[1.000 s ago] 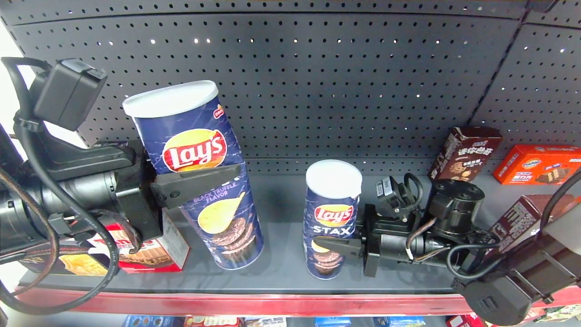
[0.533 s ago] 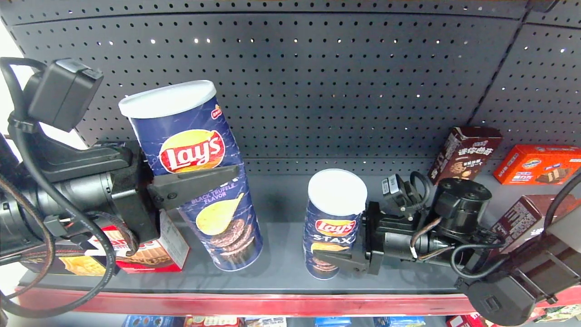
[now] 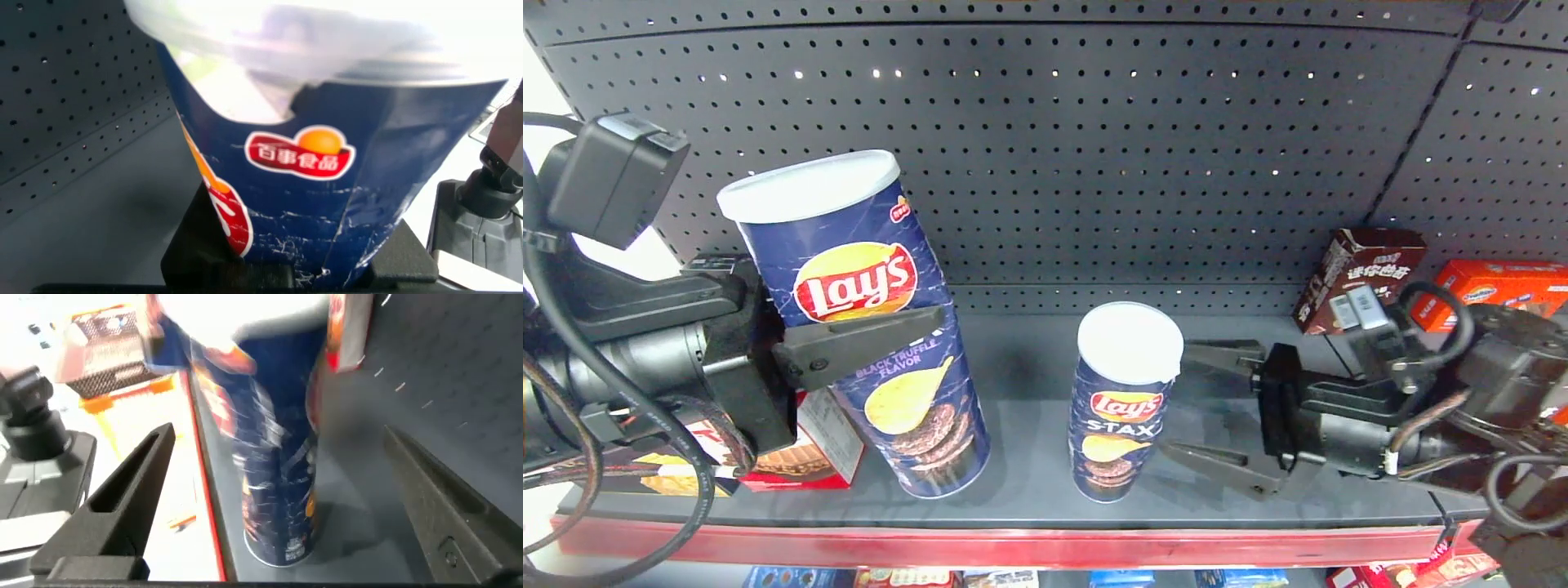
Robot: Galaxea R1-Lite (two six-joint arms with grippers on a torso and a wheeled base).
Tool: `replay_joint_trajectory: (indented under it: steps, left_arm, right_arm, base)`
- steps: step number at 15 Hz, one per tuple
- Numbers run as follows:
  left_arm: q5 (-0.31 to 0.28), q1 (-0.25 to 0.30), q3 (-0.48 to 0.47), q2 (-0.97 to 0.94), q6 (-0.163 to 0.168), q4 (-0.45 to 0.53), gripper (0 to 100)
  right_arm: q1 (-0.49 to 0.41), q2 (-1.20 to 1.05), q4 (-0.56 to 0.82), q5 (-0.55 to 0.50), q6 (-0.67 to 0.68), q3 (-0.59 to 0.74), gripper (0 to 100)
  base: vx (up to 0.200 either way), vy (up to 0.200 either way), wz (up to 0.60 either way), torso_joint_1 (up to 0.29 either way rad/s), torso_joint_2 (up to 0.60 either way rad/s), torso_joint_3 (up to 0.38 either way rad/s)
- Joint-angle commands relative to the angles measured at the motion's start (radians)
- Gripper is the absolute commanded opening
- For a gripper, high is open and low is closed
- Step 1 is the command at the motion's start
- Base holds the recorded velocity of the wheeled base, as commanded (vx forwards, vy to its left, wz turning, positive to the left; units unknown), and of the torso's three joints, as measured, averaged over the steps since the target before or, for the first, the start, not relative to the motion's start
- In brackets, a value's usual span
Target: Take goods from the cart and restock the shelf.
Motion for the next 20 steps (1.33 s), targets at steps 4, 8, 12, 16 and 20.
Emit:
replay_joint_trajectory:
  steps: [4,8,12,16,20]
  left_arm:
    - [0.000,0.000,0.000,-0.002,0.000,-0.002,0]
    - [-0.001,0.000,-0.003,-0.004,0.000,-0.004,0]
    - [0.011,-0.001,-0.014,-0.016,0.000,-0.004,0]
    - [0.010,-0.001,-0.006,-0.028,0.000,-0.001,0]
    - [0.010,-0.003,0.016,-0.047,-0.002,-0.001,0]
  right_arm:
    - [-0.301,-0.485,0.211,-0.008,0.057,0.046,100]
    - [-0.679,-0.810,0.425,-0.014,0.170,0.187,100]
    - [-1.054,-1.154,0.724,-0.014,0.270,0.384,100]
    - [-1.177,-1.467,1.020,-0.012,0.267,0.459,100]
    - [-1.176,-1.671,1.279,-0.032,0.255,0.456,100]
  base:
    - [0.000,0.000,0.00,0.000,0.00,0.000]
    - [0.000,0.000,0.00,0.000,0.00,0.000]
    - [0.000,0.000,0.00,0.000,0.00,0.000]
    - [0.000,0.000,0.00,0.000,0.00,0.000]
    - [0.000,0.000,0.00,0.000,0.00,0.000]
